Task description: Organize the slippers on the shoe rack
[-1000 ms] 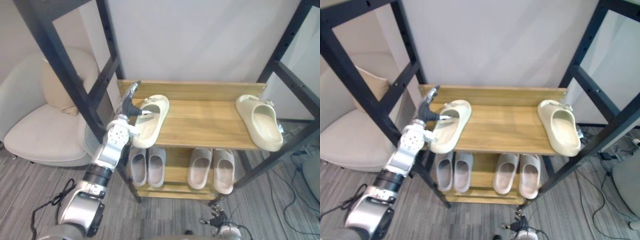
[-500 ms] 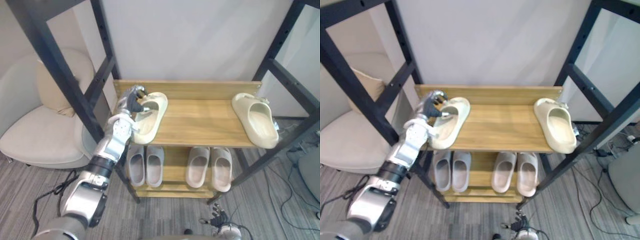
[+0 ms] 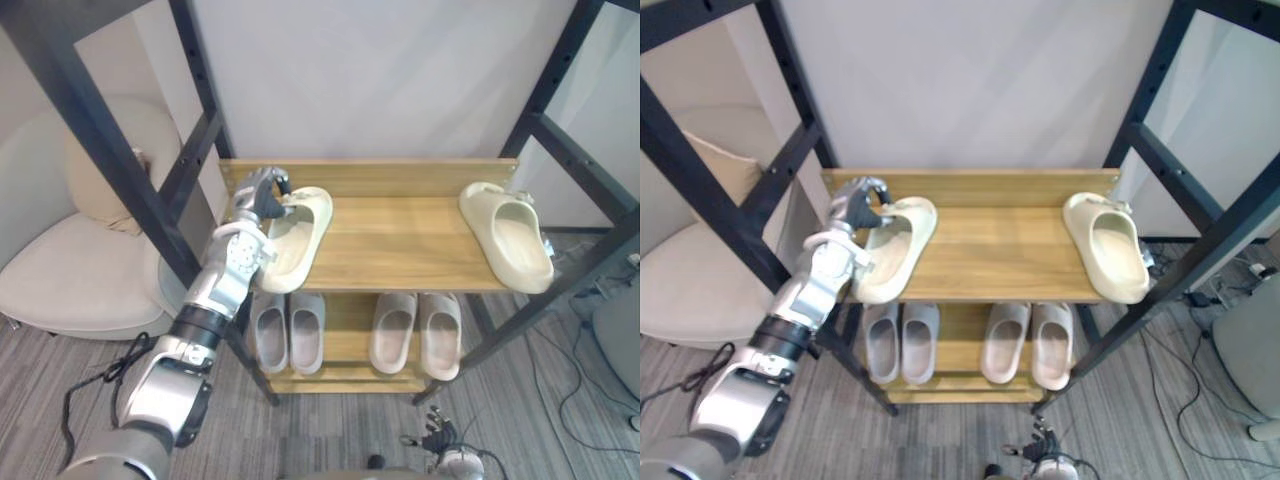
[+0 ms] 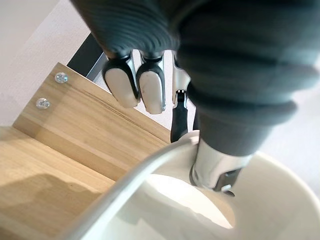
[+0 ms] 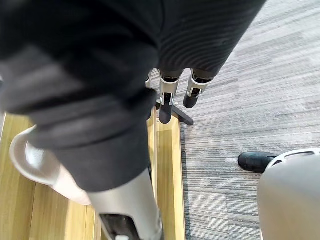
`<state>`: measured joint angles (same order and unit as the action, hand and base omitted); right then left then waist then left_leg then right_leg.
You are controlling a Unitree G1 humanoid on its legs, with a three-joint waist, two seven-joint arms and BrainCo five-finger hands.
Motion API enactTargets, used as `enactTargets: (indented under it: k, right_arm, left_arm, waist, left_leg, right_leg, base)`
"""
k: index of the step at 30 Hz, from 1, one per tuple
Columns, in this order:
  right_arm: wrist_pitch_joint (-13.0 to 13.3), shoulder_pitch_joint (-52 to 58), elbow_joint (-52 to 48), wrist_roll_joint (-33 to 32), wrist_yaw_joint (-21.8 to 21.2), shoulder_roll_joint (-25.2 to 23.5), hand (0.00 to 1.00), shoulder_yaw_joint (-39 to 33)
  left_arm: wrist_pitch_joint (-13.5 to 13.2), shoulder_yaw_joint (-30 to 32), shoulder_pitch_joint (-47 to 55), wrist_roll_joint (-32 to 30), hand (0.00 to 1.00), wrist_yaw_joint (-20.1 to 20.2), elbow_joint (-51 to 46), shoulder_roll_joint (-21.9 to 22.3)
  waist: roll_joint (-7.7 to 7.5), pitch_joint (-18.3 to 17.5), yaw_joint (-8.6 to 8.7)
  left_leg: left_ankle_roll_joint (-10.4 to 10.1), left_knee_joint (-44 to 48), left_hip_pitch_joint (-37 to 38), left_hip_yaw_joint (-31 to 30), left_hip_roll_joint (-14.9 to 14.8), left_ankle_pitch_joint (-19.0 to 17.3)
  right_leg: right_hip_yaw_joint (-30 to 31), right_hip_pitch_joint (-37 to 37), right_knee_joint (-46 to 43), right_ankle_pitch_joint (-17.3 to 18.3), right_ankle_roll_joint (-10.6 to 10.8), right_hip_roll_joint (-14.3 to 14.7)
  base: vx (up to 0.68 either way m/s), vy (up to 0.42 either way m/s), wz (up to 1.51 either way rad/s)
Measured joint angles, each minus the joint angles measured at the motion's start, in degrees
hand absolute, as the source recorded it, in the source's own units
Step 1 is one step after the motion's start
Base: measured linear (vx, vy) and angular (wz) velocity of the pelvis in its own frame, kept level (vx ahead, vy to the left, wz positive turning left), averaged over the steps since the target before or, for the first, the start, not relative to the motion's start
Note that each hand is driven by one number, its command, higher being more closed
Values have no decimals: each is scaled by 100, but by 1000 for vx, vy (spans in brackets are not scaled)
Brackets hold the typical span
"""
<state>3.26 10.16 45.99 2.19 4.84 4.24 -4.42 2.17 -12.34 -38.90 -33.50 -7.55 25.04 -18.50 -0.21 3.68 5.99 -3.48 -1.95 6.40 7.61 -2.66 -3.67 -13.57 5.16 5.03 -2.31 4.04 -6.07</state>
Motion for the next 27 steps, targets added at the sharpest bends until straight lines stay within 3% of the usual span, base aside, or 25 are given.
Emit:
enactTargets:
  k: [8, 18, 27]
  right_arm:
    - [0, -1, 0, -8, -1, 0, 0, 3]
    - [5, -2, -2, -55, 2, 47, 0, 3]
    - [8, 26, -9, -106, 21, 45, 0, -193]
  left_arm:
    - [-3, -45, -22, 432, 100, -12, -1, -27]
    - [-31, -594, -193, 671, 100, -121, -89, 158]
    - [-141, -909, -1015, 854, 100, -125, -128, 892]
  waist:
    - [2, 1, 9]
    - [49, 31, 22]
    - [124, 154, 56]
  left_leg:
    - [0, 0, 0, 1, 2, 0]
    - [1, 1, 3, 66, 8, 0]
    - [17, 17, 19, 230, 10, -9]
  right_leg:
    - [1, -1, -1, -1, -2, -1]
    - [73, -27, -3, -14, -19, -10]
    - [314, -194, -212, 10, 9, -47]
  base:
    - [0, 0, 0]
    - [0, 0, -3]
    - [-31, 3, -10]
